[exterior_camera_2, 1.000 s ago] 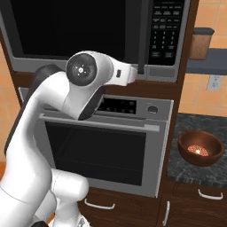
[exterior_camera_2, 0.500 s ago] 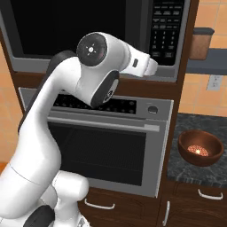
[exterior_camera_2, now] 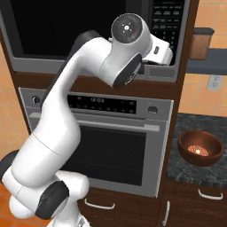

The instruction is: Open the microwave, place the bowl with waffle inside the microwave, then close the microwave door and turn it on.

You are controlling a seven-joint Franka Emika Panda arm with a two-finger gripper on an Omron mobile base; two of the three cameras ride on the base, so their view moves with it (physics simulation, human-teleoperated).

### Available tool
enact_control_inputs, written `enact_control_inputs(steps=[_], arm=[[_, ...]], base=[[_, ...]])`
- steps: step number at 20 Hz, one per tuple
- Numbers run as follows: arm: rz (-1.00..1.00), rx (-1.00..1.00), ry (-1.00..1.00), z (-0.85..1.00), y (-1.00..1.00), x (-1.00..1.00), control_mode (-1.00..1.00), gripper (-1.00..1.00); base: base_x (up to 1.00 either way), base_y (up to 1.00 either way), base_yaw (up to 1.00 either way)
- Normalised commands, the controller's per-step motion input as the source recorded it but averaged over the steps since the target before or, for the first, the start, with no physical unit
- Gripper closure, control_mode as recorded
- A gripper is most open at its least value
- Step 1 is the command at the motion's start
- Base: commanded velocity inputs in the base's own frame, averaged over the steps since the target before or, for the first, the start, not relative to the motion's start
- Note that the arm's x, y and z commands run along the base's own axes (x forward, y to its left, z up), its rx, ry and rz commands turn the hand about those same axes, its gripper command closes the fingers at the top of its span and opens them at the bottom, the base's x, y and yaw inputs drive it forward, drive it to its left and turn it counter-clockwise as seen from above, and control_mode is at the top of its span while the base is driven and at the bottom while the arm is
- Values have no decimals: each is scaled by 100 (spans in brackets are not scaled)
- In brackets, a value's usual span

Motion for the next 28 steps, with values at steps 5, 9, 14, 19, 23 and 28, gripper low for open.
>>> enact_control_inputs(steps=[5,9,14,19,23,28], arm=[[4,0,0,0,0,40,-100,-100],[0,0,-4,-6,29,32,-100,-100],[0,0,-16,-4,17,28,-100,-100],[0,0,-8,0,15,3,-100,100],[-2,-5,-9,0,47,-20,-100,100],[-7,-2,-1,0,24,-57,-100,100]], base=[[0,0,0],[0,0,0],[0,0,0],[0,0,0],[0,0,0],[0,0,0]])
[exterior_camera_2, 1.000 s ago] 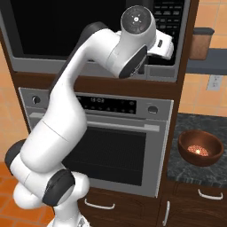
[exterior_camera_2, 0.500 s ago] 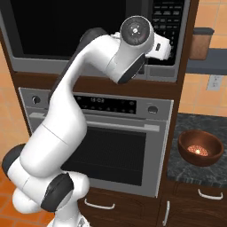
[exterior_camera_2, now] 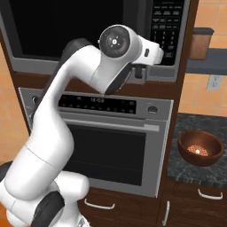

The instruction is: Open the microwave, place the bowl with waffle inside the microwave, then close the microwave door and turn it on.

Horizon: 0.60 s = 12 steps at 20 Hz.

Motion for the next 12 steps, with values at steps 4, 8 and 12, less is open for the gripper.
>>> enact_control_inputs(steps=[4,8,12], arm=[[-17,-20,0,-7,10,-79,-100,100],[-30,-9,0,-3,25,-93,-100,100],[-32,-7,0,-21,24,-97,-100,100]], base=[[0,0,0],[0,0,0],[0,0,0]])
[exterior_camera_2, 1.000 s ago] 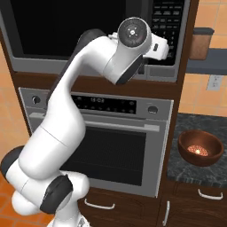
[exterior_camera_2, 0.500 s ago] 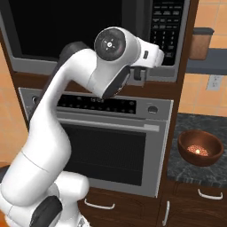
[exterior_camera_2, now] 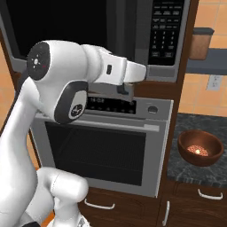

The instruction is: Open the microwave, place the bowl with waffle inside the microwave, then close the microwave door and turn it on.

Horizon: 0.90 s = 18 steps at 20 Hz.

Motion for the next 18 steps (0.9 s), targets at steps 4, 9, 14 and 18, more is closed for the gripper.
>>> enact_control_inputs(steps=[4,9,14,18], arm=[[-35,0,-1,-26,29,-96,-100,100],[-25,0,2,-13,28,-81,-100,100],[-1,5,1,-26,32,-89,-100,100],[3,3,-4,-31,60,-92,-100,100]], base=[[0,0,0],[0,0,0],[0,0,0],[0,0,0]])
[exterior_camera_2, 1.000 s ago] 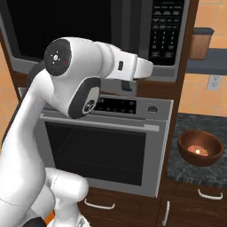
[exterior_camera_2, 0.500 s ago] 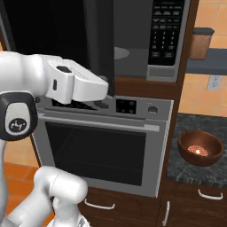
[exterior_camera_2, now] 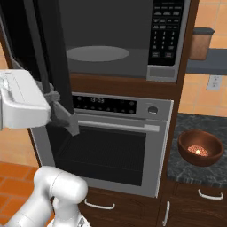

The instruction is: Open the microwave, place the bowl with waffle inside the microwave, then close the microwave door and turn it on.

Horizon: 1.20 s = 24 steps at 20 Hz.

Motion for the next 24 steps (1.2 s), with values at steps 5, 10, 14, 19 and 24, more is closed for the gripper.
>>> enact_control_inputs(steps=[5,10,14,19,24], arm=[[7,0,0,-18,69,-60,-100,100],[11,-9,1,-28,97,-23,-100,100],[8,-4,0,-44,96,-23,-100,100],[4,-2,0,-32,69,-6,-100,100],[0,0,0,-5,53,0,-100,100]], base=[[0,0,0],[0,0,0],[0,0,0],[0,0,0],[0,0,0]])
